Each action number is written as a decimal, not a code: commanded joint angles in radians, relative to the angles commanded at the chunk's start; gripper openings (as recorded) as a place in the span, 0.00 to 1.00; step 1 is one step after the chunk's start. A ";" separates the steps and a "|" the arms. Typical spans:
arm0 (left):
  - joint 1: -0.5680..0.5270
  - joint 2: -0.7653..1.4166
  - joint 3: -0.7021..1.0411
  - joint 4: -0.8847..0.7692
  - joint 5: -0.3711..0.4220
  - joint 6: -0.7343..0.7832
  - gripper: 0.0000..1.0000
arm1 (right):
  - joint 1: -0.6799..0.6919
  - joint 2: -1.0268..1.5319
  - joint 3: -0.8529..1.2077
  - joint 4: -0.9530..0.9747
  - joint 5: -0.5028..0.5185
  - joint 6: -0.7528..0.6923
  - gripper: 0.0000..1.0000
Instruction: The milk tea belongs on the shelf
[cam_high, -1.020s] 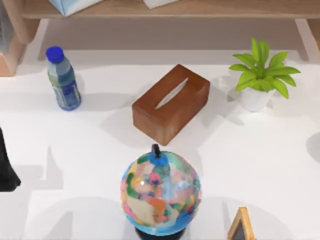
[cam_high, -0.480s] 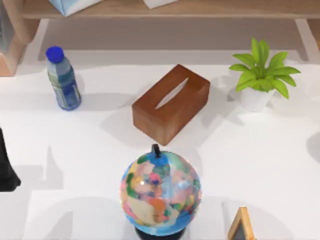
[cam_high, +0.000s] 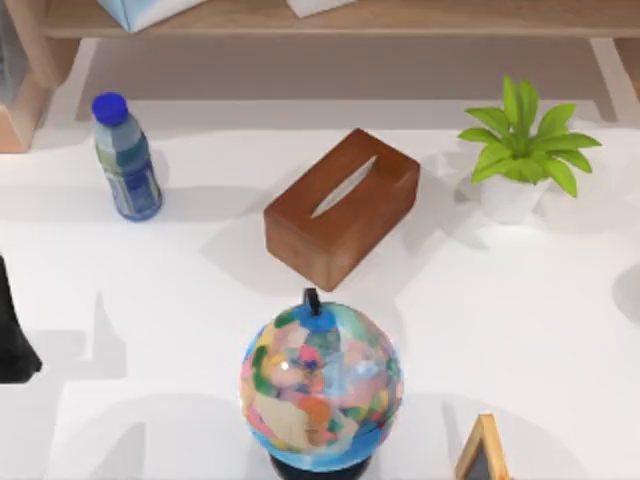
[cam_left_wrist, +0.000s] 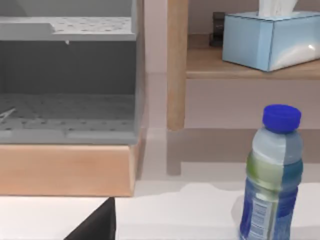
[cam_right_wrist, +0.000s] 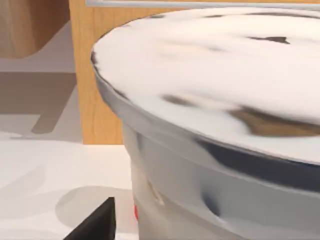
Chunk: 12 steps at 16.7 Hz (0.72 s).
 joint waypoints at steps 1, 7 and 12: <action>0.000 0.000 0.000 0.000 0.000 0.000 1.00 | 0.018 0.010 0.019 -0.008 0.018 0.002 1.00; 0.000 0.000 0.000 0.000 0.000 0.000 1.00 | 0.027 0.015 0.029 -0.012 0.027 0.004 0.85; 0.000 0.000 0.000 0.000 0.000 0.000 1.00 | 0.027 0.015 0.029 -0.012 0.027 0.004 0.47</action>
